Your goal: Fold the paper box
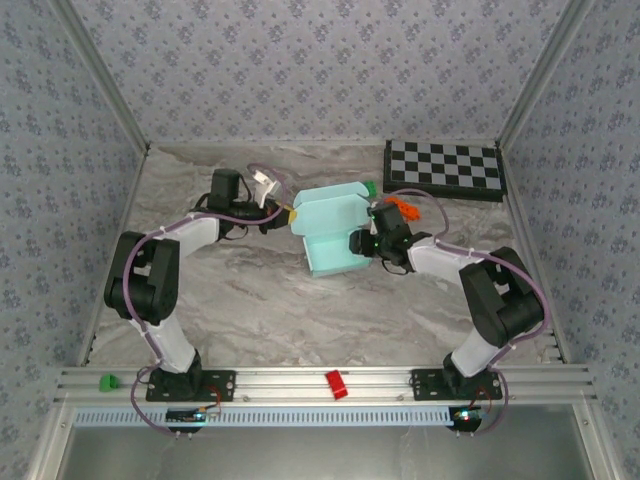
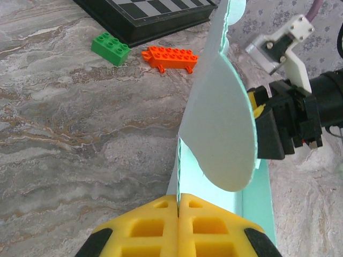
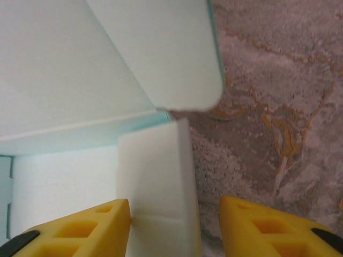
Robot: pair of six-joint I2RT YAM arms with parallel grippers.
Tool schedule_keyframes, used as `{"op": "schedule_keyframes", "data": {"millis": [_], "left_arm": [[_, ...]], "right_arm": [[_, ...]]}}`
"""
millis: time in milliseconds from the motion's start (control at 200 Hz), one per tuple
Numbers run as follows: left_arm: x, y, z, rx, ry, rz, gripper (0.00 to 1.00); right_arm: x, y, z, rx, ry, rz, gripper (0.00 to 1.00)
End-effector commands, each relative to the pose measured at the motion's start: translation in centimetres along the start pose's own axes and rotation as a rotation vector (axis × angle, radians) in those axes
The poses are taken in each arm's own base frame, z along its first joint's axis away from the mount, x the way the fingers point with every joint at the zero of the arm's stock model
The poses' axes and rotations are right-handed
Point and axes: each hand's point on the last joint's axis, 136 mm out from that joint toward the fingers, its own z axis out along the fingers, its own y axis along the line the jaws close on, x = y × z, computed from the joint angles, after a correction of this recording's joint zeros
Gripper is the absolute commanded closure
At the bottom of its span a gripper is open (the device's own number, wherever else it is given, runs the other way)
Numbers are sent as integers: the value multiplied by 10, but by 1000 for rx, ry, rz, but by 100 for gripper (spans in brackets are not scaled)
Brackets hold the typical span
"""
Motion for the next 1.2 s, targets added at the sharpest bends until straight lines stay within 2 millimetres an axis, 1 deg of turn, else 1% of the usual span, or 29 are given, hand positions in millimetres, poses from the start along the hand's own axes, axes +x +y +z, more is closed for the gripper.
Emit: {"op": "schedule_keyframes", "data": {"millis": [0,130,350,555,755,880,1099,1194], "left_arm": [[-7,-12,-3,33,-7,45,100],[-6,-12,-2,35,-3,40,100],[-6,-13,-2,38,0,39,100],[-4,-12,-1,38,5,31,100],[-4,-10,0,38,7,23,100],[-4,-9,1,37,9,21,100],[-3,-8,1,37,10,18,100],[-2,-7,2,37,12,13,100]], "right_arm": [[-9,-1,3,5,-8,-20,52],[-13,-5,10,11,-4,-14,55],[-8,-11,20,33,8,-19,58],[-8,-14,25,50,16,-29,59],[-5,-17,28,78,32,-50,64],[-3,-18,28,102,43,-70,64],[0,-19,31,123,65,-91,60],[0,-21,32,131,65,-89,63]]}}
